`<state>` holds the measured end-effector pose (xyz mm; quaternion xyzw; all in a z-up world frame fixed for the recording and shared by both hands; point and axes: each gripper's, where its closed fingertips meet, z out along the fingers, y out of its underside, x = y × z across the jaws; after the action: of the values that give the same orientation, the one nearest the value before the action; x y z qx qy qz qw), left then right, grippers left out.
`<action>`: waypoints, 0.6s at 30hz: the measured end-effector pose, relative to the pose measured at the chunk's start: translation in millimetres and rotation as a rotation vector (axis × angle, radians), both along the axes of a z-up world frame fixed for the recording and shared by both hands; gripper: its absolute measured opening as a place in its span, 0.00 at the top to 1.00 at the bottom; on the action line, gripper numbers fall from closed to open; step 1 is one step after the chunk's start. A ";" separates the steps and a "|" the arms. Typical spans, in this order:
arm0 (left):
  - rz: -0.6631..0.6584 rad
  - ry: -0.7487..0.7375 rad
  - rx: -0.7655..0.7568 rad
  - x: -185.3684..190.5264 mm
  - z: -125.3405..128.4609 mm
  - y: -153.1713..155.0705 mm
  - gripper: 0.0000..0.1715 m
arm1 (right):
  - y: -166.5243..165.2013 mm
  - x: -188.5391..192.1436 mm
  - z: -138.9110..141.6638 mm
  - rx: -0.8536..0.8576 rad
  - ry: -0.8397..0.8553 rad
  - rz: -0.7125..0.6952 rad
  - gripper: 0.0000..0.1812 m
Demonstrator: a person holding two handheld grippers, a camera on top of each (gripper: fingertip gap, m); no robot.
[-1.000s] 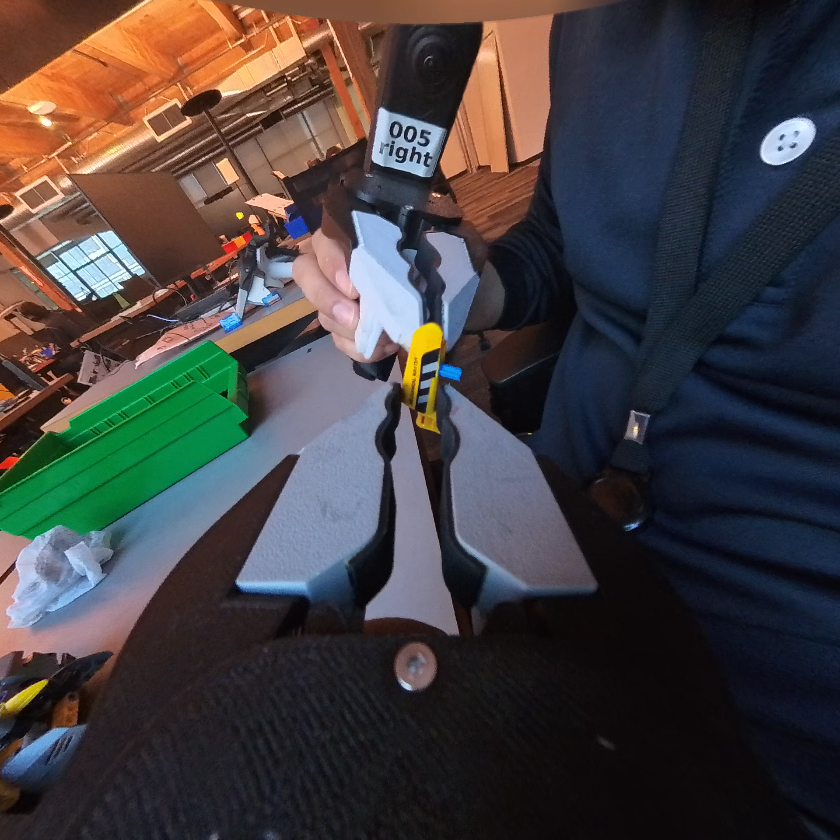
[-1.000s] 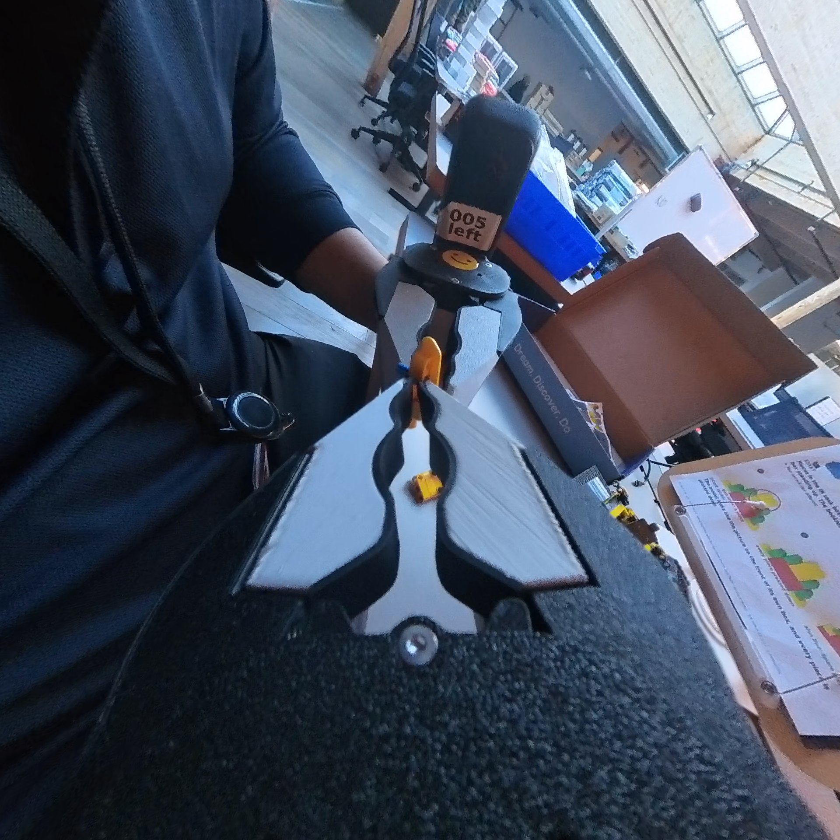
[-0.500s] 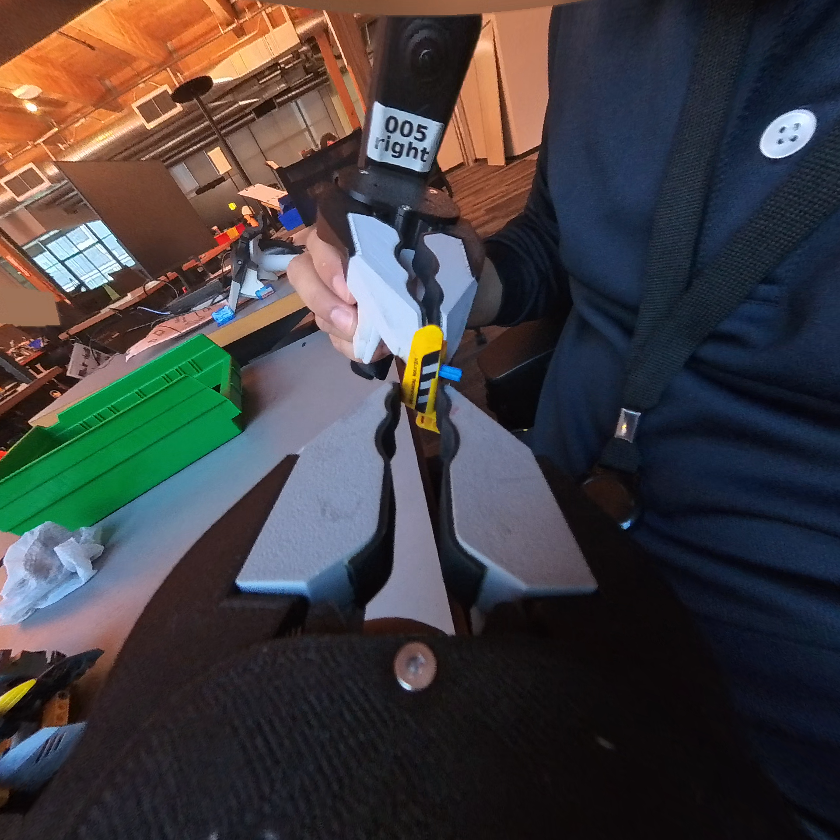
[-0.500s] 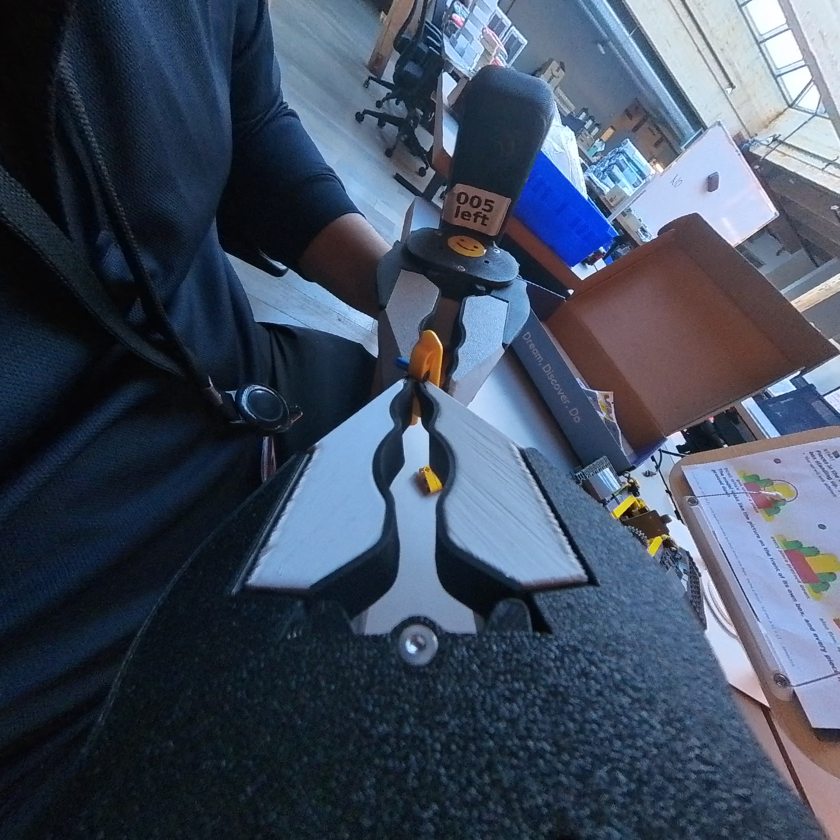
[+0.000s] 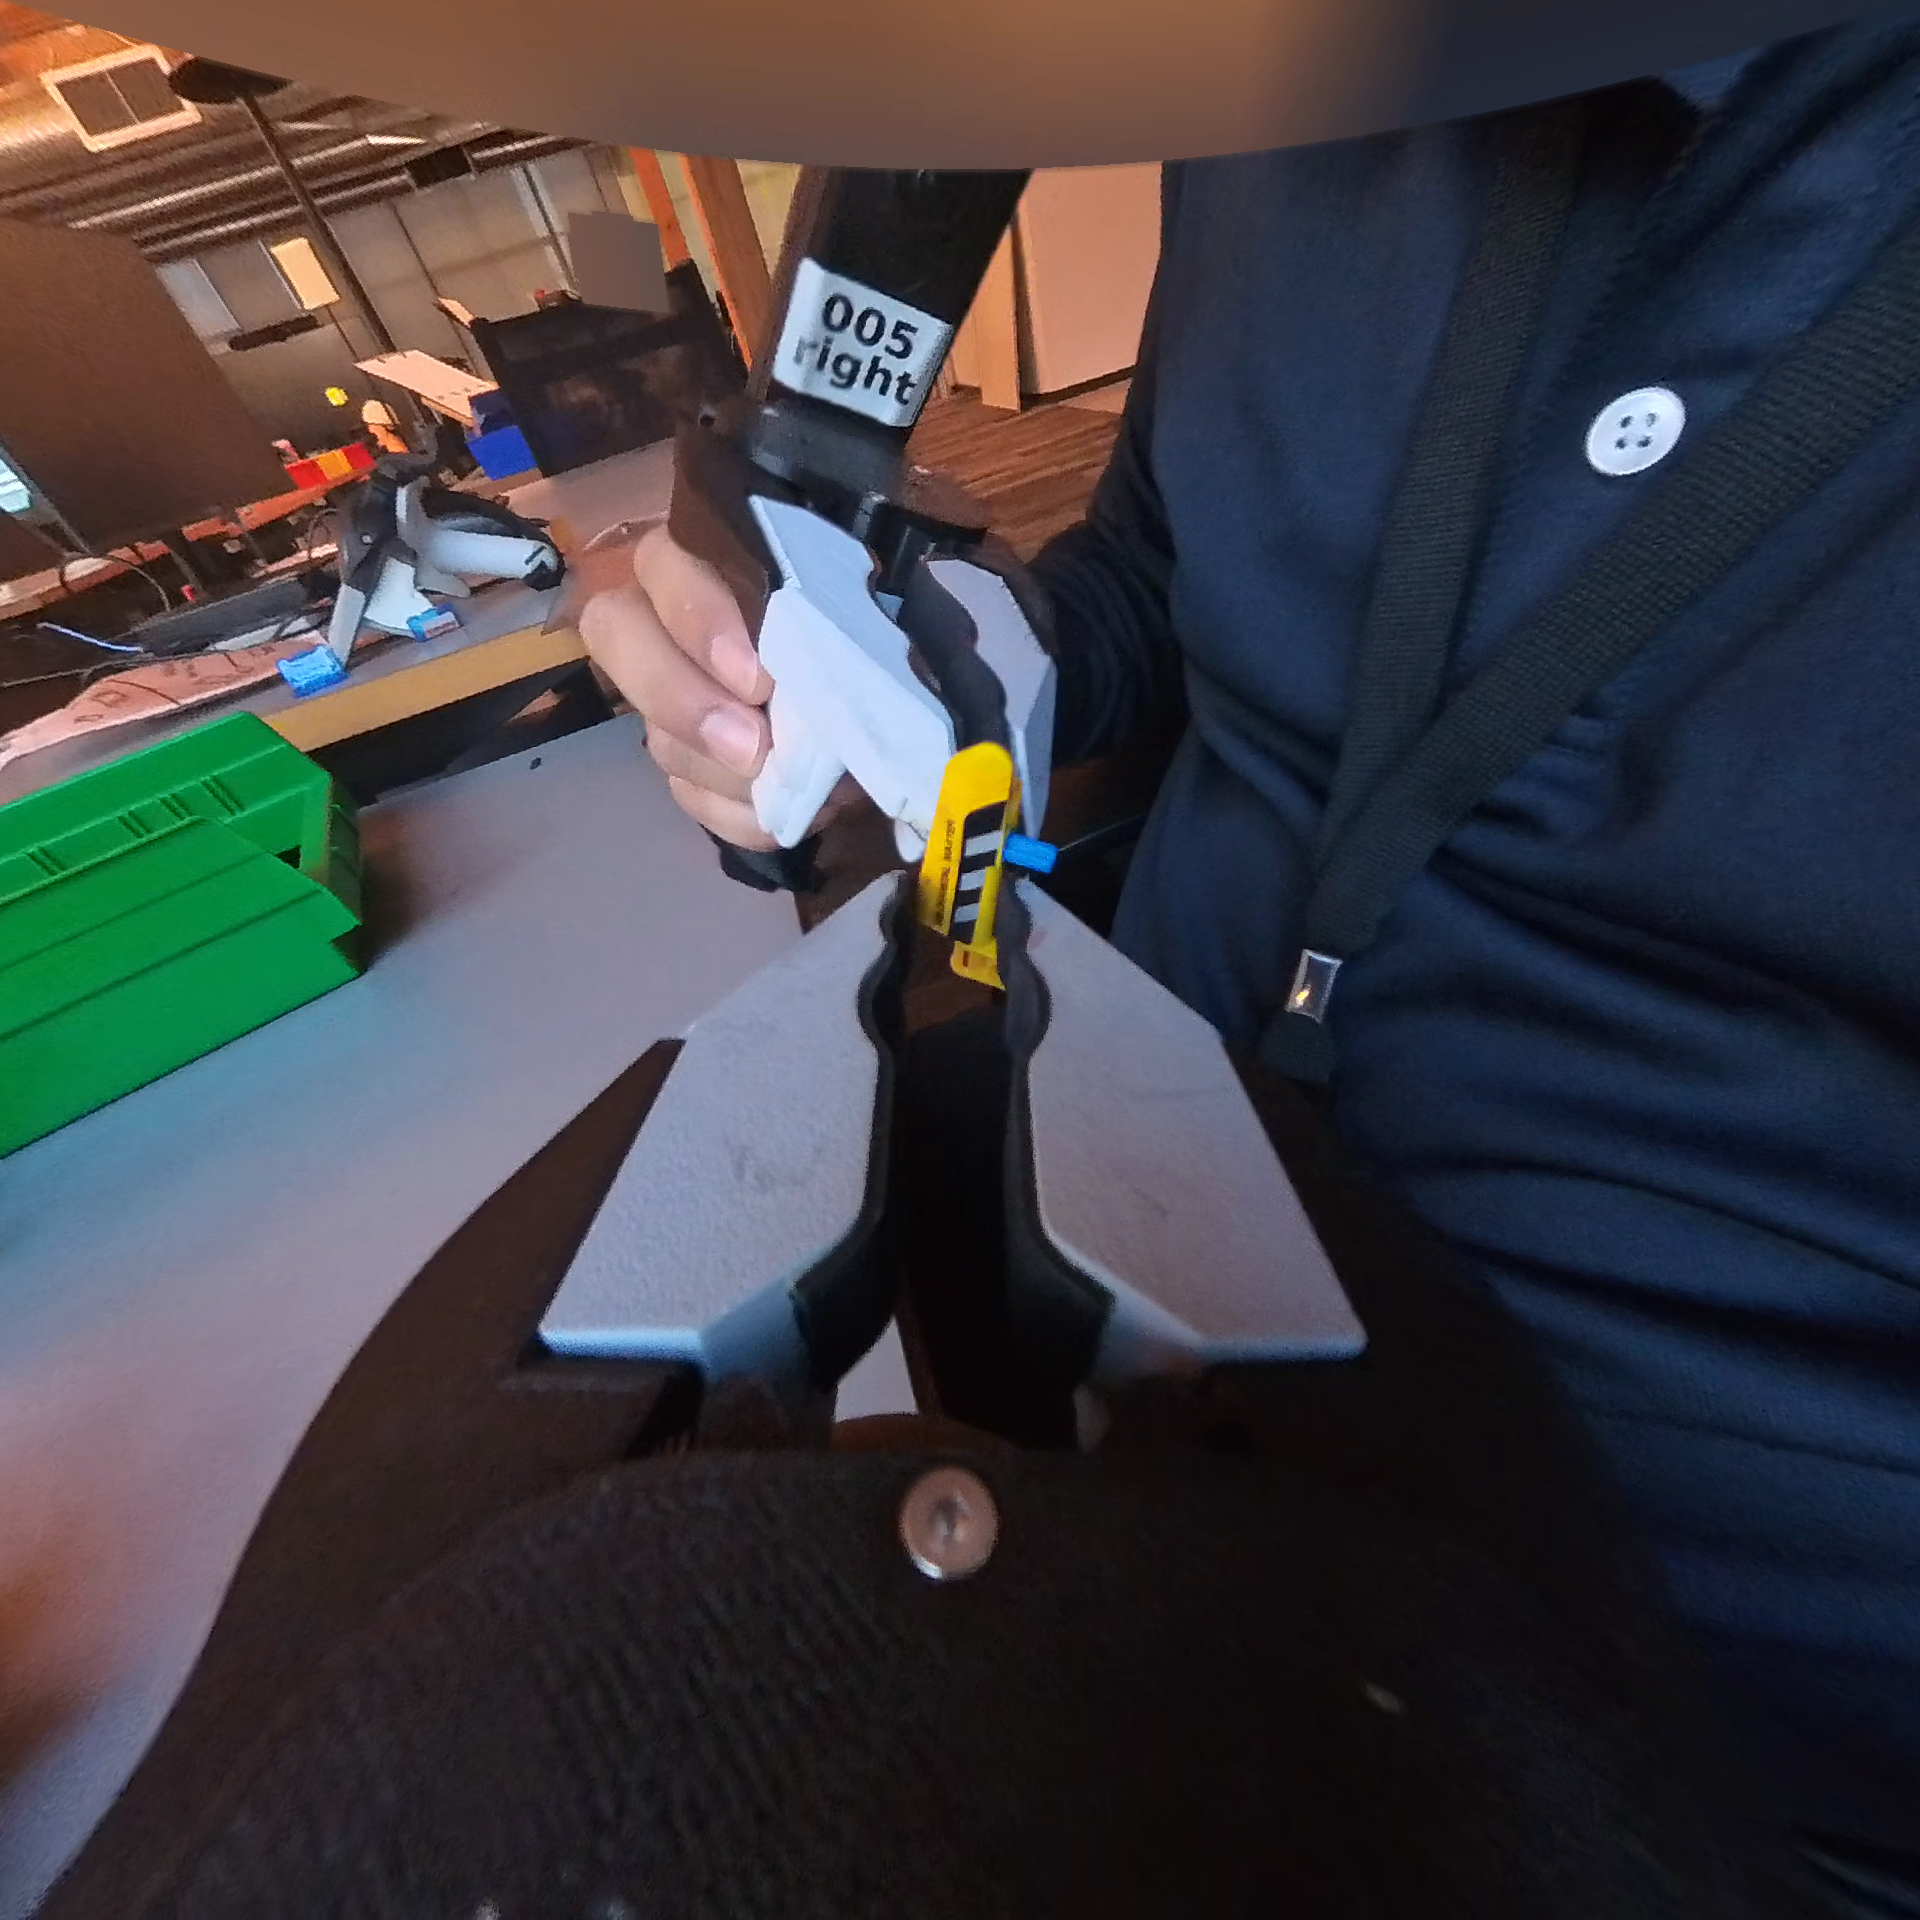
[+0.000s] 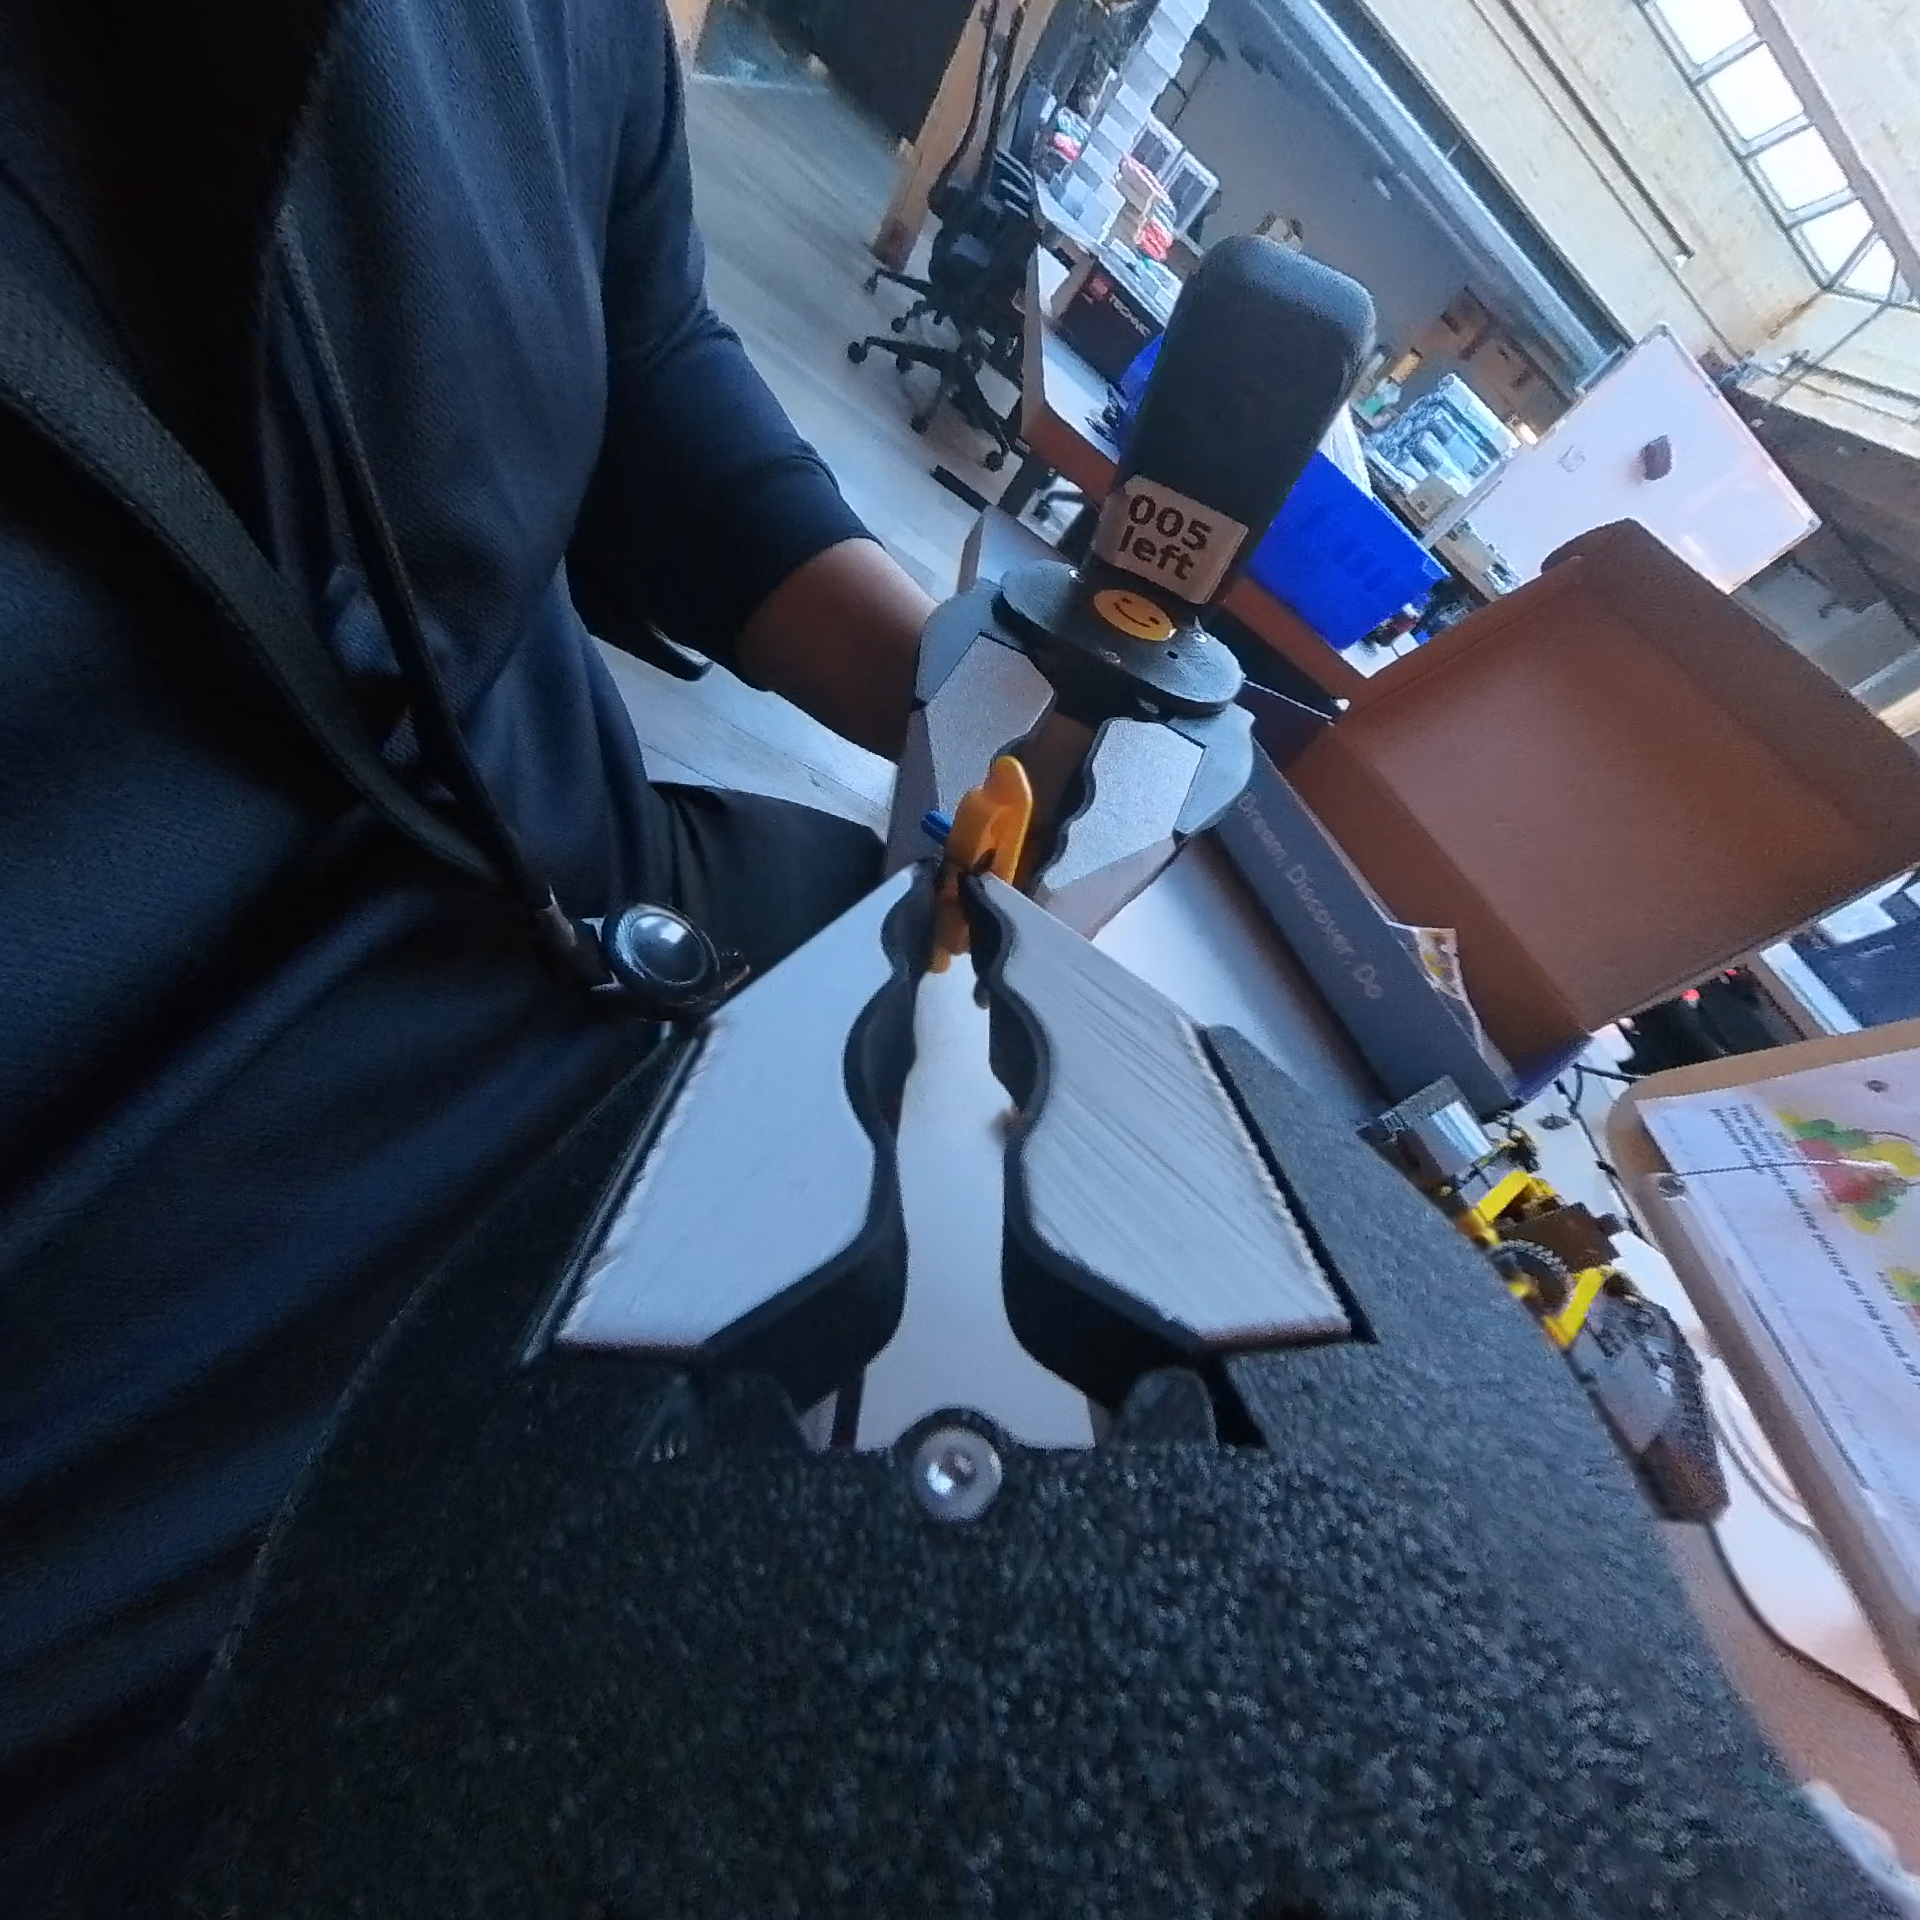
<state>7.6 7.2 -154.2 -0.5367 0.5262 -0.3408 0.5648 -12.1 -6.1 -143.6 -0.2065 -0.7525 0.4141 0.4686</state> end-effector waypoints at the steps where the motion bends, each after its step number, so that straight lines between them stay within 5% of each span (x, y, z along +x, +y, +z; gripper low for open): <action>1: -0.003 0.001 -0.003 -0.2 -0.7 -0.2 0.93 | -0.7 0.2 -0.8 -0.009 -0.003 0.003 0.97; 18: 0.025 0.025 0.024 1.3 -8.1 3.7 0.93 | 1.2 1.2 -1.4 -0.073 0.002 -0.037 0.99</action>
<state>8.9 10.8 -162.2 -0.5407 0.5303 -0.3207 0.5688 -10.9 -4.9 -144.9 -0.2372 -0.7324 0.4328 0.4690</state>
